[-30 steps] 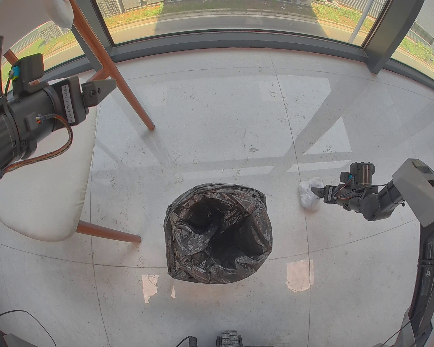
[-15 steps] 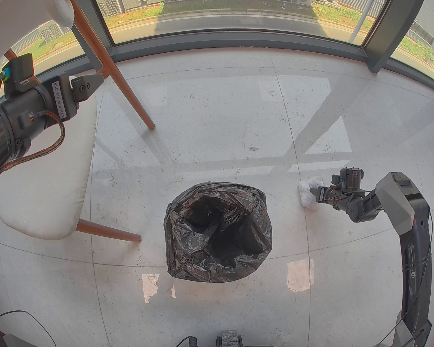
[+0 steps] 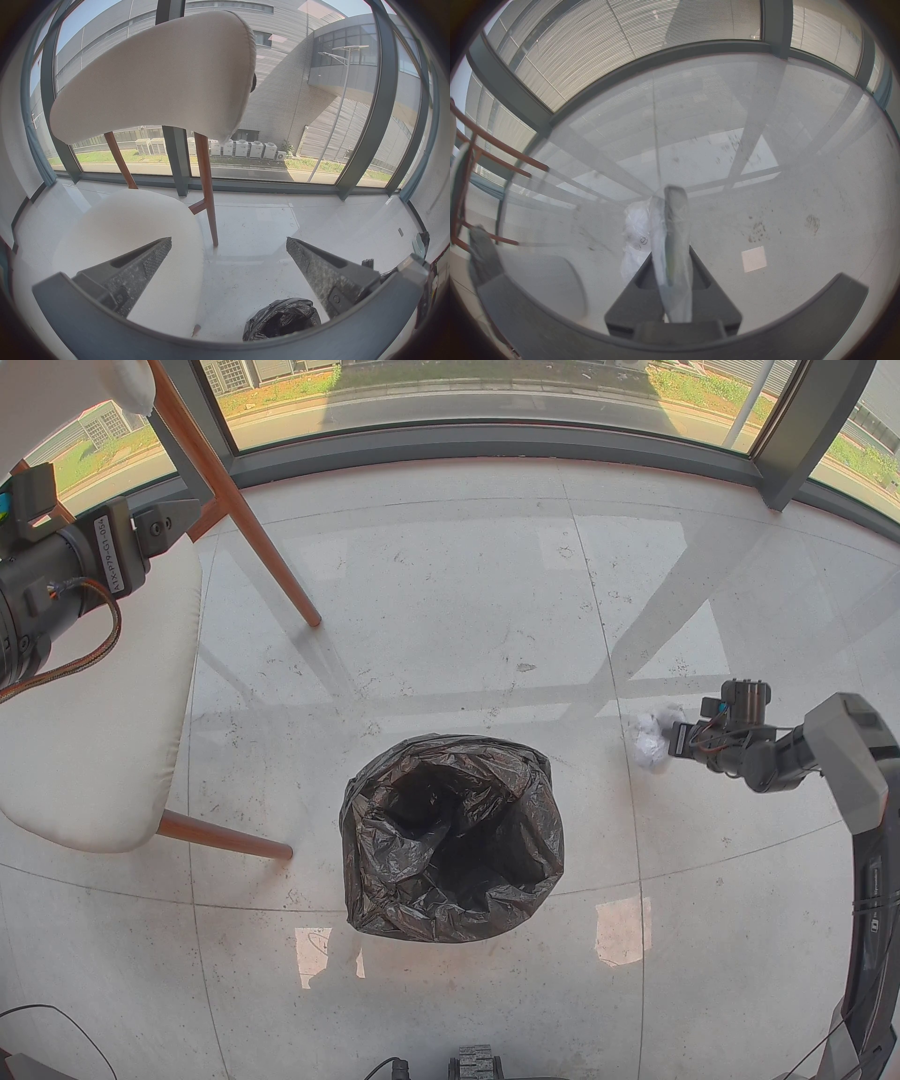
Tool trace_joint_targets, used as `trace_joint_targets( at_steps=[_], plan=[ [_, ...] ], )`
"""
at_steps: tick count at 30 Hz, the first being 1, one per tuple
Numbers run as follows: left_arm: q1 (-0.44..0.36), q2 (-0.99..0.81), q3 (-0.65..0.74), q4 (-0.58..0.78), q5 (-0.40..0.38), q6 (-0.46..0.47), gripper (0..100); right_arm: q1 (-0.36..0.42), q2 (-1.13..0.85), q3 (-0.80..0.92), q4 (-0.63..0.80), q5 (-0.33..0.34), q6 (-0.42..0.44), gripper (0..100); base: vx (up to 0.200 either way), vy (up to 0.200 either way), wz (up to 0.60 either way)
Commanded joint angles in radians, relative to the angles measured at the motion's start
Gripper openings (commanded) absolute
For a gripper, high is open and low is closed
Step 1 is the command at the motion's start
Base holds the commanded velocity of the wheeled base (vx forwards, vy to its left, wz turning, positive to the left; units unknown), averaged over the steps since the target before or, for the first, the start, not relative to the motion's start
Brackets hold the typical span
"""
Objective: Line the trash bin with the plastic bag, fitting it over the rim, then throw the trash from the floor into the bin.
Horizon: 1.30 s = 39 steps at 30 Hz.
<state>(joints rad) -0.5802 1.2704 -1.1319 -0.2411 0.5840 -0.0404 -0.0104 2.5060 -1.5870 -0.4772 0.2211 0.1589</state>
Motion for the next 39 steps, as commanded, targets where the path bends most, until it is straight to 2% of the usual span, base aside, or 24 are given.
trace_joint_targets(
  at_steps=[1, 3, 5, 8, 11, 13, 14, 17, 21, 25, 31, 36, 37, 39],
  plan=[
    [-0.001, -0.045, 0.001, 0.000, 0.017, -0.001, 100, 0.096, -0.647, 0.163, 0.342, 0.192, 0.117, 0, 0.000, 0.000, 0.00],
    [-0.001, -0.048, 0.003, 0.000, 0.016, -0.001, 100, 0.139, -0.765, 0.179, 0.448, 0.239, 0.148, 0, 0.000, 0.000, 0.00],
    [-0.001, -0.051, 0.001, -0.001, 0.016, 0.001, 100, 0.225, -0.901, 0.197, 0.592, 0.305, 0.168, 0, 0.000, 0.000, 0.00],
    [-0.001, -0.052, -0.009, -0.001, 0.011, 0.002, 100, 0.357, -1.000, 0.216, 0.712, 0.311, 0.165, 0, 0.000, 0.000, 0.00],
    [-0.001, -0.049, -0.046, -0.001, 0.008, 0.010, 100, 0.478, -1.033, 0.274, 0.724, 0.305, 0.156, 0, 0.000, 0.000, 0.00],
    [-0.003, -0.042, -0.089, -0.001, 0.007, 0.001, 100, 0.526, -1.033, 0.306, 0.710, 0.291, 0.139, 0, 0.000, 0.000, 0.00],
    [-0.003, -0.042, -0.089, -0.001, 0.007, 0.001, 100, 0.526, -1.033, 0.306, 0.710, 0.291, 0.139, 0, 0.000, 0.000, 0.00],
    [-0.001, -0.039, -0.126, -0.041, 0.005, -0.010, 100, 0.607, -1.030, 0.374, 0.669, 0.250, 0.090, 0, 0.000, 0.000, 0.00],
    [0.000, -0.040, -0.112, -0.110, 0.005, 0.001, 100, 0.642, -1.029, 0.407, 0.638, 0.248, 0.090, 0, 0.000, 0.000, 0.00],
    [0.000, -0.046, -0.112, -0.109, 0.002, 0.002, 100, 0.655, -1.021, 0.406, 0.632, 0.248, 0.090, 0, 0.000, 0.000, 0.00],
    [0.002, -0.051, -0.078, -0.110, 0.000, 0.019, 100, 0.687, -0.977, 0.403, 0.517, 0.248, 0.099, 0, 0.000, 0.000, 0.00],
    [0.002, -0.066, -0.049, -0.110, 0.000, 0.040, 100, 0.692, -0.955, 0.392, 0.503, 0.248, 0.096, 0, 0.000, 0.000, 0.00],
    [0.002, -0.071, -0.043, -0.109, 0.000, 0.050, 100, 0.692, -0.954, 0.392, 0.503, 0.250, 0.096, 100, 0.000, 0.000, 0.00],
    [0.000, -0.072, -0.043, -0.112, 0.000, 0.060, 100, 0.692, -0.954, 0.392, 0.503, 0.250, 0.096, 100, 0.000, 0.000, 0.00]
  ],
)
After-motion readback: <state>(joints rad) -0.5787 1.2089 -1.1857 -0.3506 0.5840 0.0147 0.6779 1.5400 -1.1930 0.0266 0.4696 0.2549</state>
